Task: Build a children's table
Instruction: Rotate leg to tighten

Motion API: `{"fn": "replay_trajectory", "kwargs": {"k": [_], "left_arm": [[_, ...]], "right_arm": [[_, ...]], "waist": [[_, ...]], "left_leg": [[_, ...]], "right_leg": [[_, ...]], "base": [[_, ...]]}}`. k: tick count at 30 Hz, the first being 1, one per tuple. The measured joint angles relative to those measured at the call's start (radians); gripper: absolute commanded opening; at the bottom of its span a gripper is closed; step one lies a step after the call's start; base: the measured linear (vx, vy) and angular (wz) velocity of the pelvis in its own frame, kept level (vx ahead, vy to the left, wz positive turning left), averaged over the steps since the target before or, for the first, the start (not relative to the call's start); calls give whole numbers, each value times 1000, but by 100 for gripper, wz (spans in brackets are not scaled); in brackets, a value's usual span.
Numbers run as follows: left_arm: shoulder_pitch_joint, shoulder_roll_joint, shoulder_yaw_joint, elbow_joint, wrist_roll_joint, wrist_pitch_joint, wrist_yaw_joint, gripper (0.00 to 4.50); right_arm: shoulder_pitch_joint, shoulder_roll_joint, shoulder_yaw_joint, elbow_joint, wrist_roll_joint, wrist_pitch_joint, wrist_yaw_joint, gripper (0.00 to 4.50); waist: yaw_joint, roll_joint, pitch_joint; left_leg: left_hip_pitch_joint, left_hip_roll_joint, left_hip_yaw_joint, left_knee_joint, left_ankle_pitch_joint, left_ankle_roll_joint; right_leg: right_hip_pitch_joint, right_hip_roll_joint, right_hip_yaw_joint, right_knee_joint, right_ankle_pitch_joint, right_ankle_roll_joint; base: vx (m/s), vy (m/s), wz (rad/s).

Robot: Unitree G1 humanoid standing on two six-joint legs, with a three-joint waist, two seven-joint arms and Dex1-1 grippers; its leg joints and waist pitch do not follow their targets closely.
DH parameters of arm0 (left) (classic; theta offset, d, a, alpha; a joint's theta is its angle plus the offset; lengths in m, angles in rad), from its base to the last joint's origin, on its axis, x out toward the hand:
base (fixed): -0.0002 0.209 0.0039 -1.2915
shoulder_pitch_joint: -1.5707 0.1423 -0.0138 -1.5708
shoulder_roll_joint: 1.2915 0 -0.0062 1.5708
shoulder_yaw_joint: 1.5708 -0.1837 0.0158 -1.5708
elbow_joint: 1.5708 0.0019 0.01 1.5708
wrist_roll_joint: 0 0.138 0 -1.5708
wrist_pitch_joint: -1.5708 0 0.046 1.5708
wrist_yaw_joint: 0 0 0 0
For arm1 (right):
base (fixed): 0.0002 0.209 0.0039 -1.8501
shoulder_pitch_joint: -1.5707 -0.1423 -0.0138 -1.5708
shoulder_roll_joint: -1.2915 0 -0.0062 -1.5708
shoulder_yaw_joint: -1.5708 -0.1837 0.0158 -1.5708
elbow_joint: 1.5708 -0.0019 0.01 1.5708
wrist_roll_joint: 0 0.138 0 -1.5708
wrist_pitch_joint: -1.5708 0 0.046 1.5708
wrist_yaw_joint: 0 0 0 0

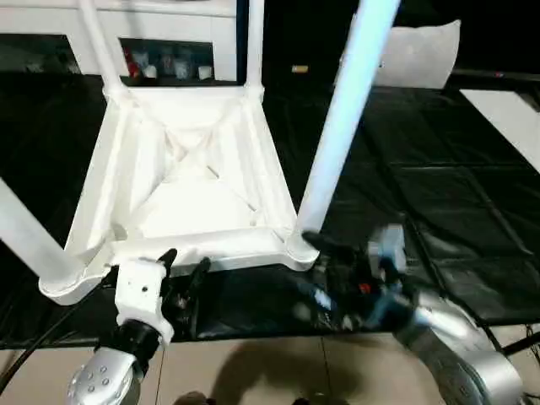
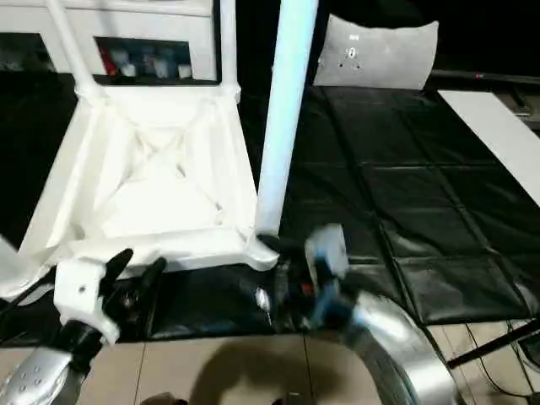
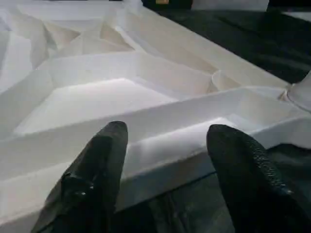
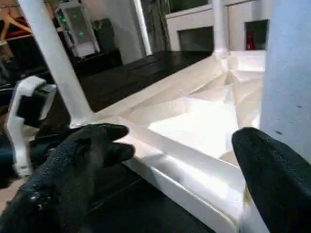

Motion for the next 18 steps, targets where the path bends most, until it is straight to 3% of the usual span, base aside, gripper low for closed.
{"fn": "replay_trajectory", "kwargs": {"k": [4, 11, 18], "left_arm": [[3, -6, -28, -5, 0, -35, 1, 348], [114, 32, -40, 1, -11, -94, -20, 361], [194, 14, -14, 7, -41, -207, -17, 361]], "right_arm": [[-45, 53, -19, 83, -76, -76, -122, 450], [-15, 83, -119, 108, -110, -141, -246, 450], [24, 58, -95, 106, -135, -152, -238, 450]], "waist": [[1, -1, 0], [15, 0, 1], [9, -7, 5]], "left_leg": [[1, 1, 4, -1, -2, -4], [3, 1, 7, -1, -2, -5], [3, 2, 10, -4, -2, -5]], "right_leg": [[0, 0, 1, 1, 1, -2], [1, 0, 5, 0, 2, -1], [-1, 1, 8, 0, 0, 2]], "base": [[0, 0, 0], [0, 0, 0], [0, 0, 0]]}}
